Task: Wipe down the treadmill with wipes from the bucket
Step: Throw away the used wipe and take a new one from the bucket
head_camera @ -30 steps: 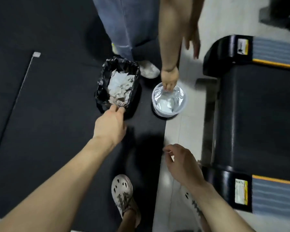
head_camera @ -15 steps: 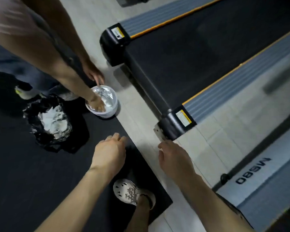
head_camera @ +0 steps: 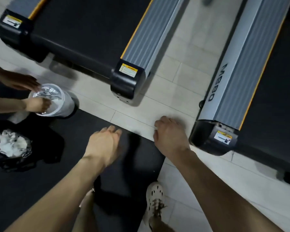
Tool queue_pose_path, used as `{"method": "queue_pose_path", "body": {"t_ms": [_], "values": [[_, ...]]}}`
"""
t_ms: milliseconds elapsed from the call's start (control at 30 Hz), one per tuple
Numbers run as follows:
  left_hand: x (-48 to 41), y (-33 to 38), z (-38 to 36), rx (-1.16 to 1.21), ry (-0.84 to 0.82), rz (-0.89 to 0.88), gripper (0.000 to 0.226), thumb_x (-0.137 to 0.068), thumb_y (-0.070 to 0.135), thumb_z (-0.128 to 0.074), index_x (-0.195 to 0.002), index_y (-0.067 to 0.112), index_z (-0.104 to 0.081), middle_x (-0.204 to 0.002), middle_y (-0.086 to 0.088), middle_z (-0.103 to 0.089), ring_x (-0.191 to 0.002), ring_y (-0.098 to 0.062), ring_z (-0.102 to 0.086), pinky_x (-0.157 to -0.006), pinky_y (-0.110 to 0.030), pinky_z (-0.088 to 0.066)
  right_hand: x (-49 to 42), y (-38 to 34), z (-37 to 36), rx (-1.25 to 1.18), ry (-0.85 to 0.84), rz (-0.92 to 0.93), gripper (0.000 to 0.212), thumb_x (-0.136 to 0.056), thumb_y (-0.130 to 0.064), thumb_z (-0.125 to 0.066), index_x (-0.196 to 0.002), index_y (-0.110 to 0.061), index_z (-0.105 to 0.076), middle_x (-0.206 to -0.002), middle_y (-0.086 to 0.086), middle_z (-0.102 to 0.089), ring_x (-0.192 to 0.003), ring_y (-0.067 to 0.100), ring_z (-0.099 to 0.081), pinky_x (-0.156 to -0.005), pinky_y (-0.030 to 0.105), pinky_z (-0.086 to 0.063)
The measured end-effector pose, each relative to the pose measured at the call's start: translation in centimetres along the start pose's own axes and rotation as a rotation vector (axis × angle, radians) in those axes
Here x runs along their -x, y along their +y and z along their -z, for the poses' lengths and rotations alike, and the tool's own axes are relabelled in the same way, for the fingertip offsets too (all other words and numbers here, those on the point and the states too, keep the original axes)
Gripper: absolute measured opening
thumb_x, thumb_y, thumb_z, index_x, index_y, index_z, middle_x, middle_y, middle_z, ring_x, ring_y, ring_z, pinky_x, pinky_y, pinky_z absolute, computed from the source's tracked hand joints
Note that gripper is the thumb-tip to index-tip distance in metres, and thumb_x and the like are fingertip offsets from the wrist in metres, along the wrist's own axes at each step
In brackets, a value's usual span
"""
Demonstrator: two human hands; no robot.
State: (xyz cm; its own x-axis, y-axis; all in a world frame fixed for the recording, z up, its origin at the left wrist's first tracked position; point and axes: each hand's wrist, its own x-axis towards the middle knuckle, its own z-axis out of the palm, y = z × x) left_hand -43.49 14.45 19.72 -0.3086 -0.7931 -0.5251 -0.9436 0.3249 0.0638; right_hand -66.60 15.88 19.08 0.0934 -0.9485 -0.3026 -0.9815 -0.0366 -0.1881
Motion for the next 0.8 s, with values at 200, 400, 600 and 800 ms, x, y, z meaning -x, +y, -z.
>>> {"method": "queue_pose_path", "body": {"t_ms": [200,400,600,800], "values": [[-2.5,-2.4,-1.3,-0.086,-0.027,-0.081,0.031,-0.102,0.033,-0.049,-0.130,0.025,-0.061,-0.129,0.002,-0.062,-0.118,-0.023,-0.062,-0.094,-0.038,-0.052,-0.4,-1.5,-2.9,0.000,0.000,-0.035,0.019,-0.100,-0.024,-0.058,-0.110,-0.012,-0.068,-0.112,0.007,-0.063,-0.101,0.029,-0.061,-0.089,0.044,-0.053],[-3.4,-8.1,-2.3,-0.123,-0.093,-0.135,0.033,-0.097,0.025,-0.052,-0.129,0.024,-0.061,-0.126,0.000,-0.062,-0.117,-0.025,-0.063,-0.091,-0.038,-0.052,-2.0,-6.9,-5.5,0.068,-0.065,-0.035,0.015,-0.092,-0.018,-0.065,-0.103,-0.010,-0.071,-0.104,0.011,-0.065,-0.089,0.031,-0.063,-0.082,0.043,-0.054],[-5.0,-15.9,-4.6,-0.147,-0.117,-0.146,0.031,-0.096,0.027,-0.054,-0.126,0.023,-0.062,-0.125,-0.001,-0.063,-0.118,-0.026,-0.064,-0.094,-0.038,-0.052,-5.9,-13.9,-8.8,0.033,-0.077,-0.059,0.016,-0.095,-0.016,-0.060,-0.107,-0.010,-0.070,-0.108,0.010,-0.065,-0.093,0.029,-0.062,-0.085,0.042,-0.053],[-6.6,-21.1,-7.1,-0.162,-0.150,-0.144,0.028,-0.096,0.028,-0.055,-0.123,0.024,-0.062,-0.124,-0.001,-0.063,-0.117,-0.026,-0.064,-0.093,-0.039,-0.052,-9.0,-19.0,-11.6,0.020,-0.157,-0.088,0.014,-0.080,-0.011,-0.075,-0.093,-0.009,-0.070,-0.093,0.011,-0.063,-0.078,0.030,-0.061,-0.067,0.038,-0.044]]}}
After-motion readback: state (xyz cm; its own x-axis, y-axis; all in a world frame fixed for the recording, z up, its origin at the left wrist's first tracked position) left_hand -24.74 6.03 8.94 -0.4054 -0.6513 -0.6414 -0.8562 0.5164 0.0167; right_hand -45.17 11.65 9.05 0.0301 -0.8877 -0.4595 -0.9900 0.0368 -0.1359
